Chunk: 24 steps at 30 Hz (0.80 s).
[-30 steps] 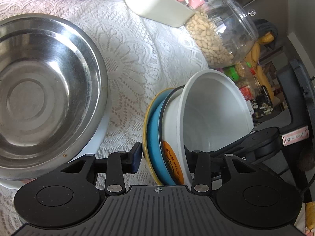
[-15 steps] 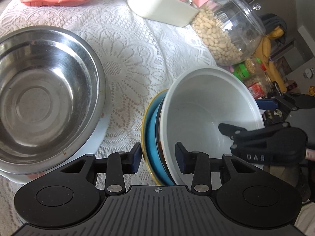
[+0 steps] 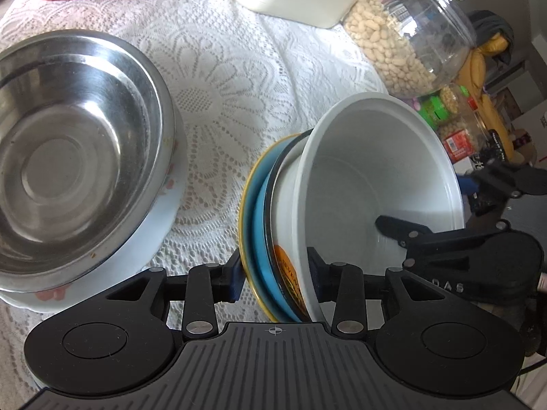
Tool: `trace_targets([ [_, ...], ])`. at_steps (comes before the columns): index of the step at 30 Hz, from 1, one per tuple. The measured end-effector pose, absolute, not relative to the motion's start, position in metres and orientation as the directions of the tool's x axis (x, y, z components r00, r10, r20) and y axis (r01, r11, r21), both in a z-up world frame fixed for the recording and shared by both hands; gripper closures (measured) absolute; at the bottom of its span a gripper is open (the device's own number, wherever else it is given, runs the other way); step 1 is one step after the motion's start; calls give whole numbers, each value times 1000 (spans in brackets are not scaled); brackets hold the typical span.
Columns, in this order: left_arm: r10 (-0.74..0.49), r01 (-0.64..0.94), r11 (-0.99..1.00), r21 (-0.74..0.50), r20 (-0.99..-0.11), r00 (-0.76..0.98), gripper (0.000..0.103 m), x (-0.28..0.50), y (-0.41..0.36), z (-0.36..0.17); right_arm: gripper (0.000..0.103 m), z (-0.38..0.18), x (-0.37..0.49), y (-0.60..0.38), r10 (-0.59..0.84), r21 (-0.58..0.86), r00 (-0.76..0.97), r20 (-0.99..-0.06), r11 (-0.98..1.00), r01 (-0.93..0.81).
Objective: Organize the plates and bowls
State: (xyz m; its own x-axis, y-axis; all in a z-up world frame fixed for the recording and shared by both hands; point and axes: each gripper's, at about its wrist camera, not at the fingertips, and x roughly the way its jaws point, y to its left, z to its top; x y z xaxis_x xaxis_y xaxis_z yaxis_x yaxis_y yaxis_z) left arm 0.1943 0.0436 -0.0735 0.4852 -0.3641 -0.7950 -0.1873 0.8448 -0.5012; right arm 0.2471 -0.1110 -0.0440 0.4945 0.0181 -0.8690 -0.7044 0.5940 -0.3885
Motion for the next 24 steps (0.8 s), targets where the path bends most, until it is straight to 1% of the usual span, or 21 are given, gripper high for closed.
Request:
trace_targets([
  [1, -367, -193, 840, -506, -794, 484, 63, 195, 44, -74, 34, -46, 257, -116, 31, -311, 432, -901, 648, -695],
  [2, -372, -203, 833, -515, -793, 483, 63, 196, 45, -74, 39, -47, 265, -120, 45, -247, 381, -924, 689, -681],
  [4, -379, -214, 824, -525, -790, 482, 61, 197, 47, -75, 43, -52, 278, -130, 97, -102, 269, -958, 763, -638],
  [6, -370, -215, 830, -515, -796, 480, 61, 199, 45, -74, 45, -54, 285, -138, 134, -29, 223, -966, 797, -603],
  [11, -350, -217, 843, -492, -809, 472, 61, 201, 40, -74, 45, -64, 296, -151, 229, 146, 88, -969, 827, -544],
  [13, -350, -219, 843, -491, -810, 470, 61, 203, 39, -75, 45, -69, 296, -154, 251, 185, 56, -966, 828, -529],
  [16, -350, -224, 841, -492, -812, 468, 60, 204, 37, -76, 44, -70, 295, -154, 265, 197, 54, -963, 822, -534],
  [18, -355, -228, 837, -498, -810, 467, 60, 205, 38, -76, 42, -73, 300, -155, 283, 222, 35, -958, 817, -533],
  [22, -382, -243, 813, -528, -801, 461, 60, 204, 44, -78, 42, -78, 305, -156, 316, 273, -3, -949, 815, -510],
  [24, -380, -238, 820, -520, -807, 453, 61, 204, 43, -77, 42, -80, 303, -153, 343, 308, -29, -939, 799, -517],
])
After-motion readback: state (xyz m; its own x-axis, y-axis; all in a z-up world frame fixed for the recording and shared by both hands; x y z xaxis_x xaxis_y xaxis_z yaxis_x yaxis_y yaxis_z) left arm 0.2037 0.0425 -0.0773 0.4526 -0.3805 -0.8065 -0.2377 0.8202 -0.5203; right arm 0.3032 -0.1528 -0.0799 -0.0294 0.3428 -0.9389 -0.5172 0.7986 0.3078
